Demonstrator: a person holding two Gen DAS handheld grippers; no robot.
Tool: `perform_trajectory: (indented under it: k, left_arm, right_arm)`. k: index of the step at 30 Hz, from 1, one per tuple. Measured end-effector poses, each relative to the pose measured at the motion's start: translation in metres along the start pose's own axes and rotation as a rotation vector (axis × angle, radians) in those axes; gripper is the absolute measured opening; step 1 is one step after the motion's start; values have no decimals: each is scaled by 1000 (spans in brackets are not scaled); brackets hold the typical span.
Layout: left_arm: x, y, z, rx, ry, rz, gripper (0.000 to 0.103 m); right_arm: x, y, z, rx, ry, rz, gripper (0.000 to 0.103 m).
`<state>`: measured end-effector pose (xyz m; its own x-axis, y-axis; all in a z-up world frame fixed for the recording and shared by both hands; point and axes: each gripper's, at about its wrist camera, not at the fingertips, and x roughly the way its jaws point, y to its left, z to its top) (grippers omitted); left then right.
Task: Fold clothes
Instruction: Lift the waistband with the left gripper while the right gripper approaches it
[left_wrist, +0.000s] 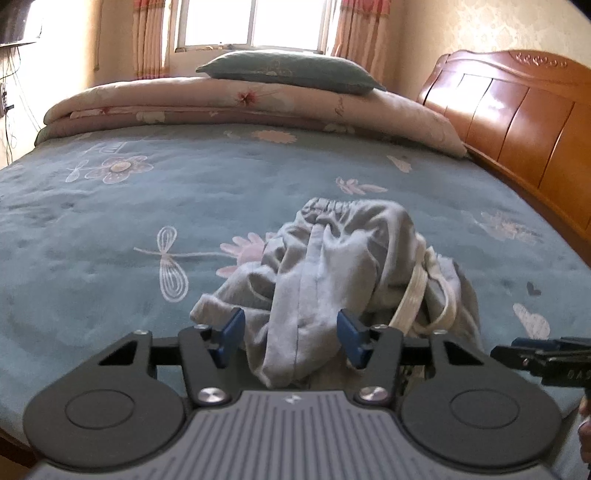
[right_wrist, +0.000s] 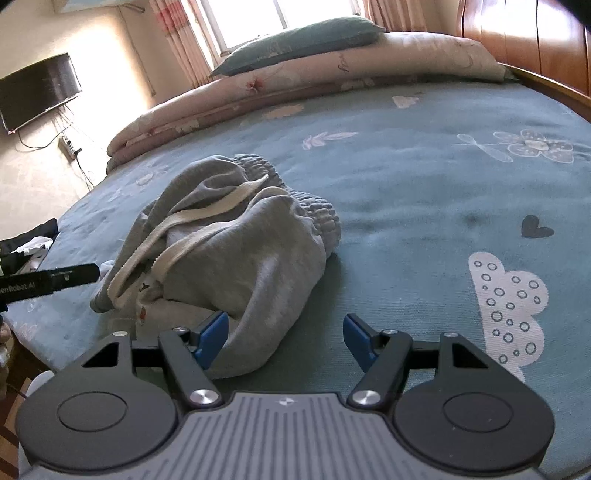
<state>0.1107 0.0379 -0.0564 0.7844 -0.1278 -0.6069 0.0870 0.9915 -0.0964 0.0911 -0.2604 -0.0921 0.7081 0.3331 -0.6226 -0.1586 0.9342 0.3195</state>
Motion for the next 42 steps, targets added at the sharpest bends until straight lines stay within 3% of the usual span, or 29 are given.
perform_trajectory:
  k: [8, 10, 14, 21, 24, 29, 34, 39, 42]
  left_arm:
    - [27, 7, 45, 35, -12, -43, 50]
    - [45, 10, 60, 47, -3, -37, 41]
    - [95, 17, 87, 47, 68, -72, 33]
    - [164, 36, 100, -48, 166, -217, 33]
    - [185, 39, 103, -36, 184, -255, 33]
    - [217, 47, 109, -73, 251, -423, 34]
    - [233, 58, 111, -151, 289, -539, 30]
    - [203, 60, 109, -112, 229, -549, 14]
    - [177, 61, 106, -91, 196, -540, 12]
  right_arm:
    - [9, -7, 13, -8, -8, 4, 74]
    - [12, -8, 12, -8, -5, 13, 74]
    - [19, -10, 8, -5, 16, 17, 74]
    - [29, -21, 3, 30, 37, 31, 74]
    - [33, -24, 3, 33, 36, 43, 74]
    - [38, -28, 5, 31, 36, 60, 74]
    - [40, -28, 6, 24, 37, 71, 74]
    - [39, -29, 6, 15, 33, 75, 75]
    - [40, -28, 6, 6, 29, 69, 75]
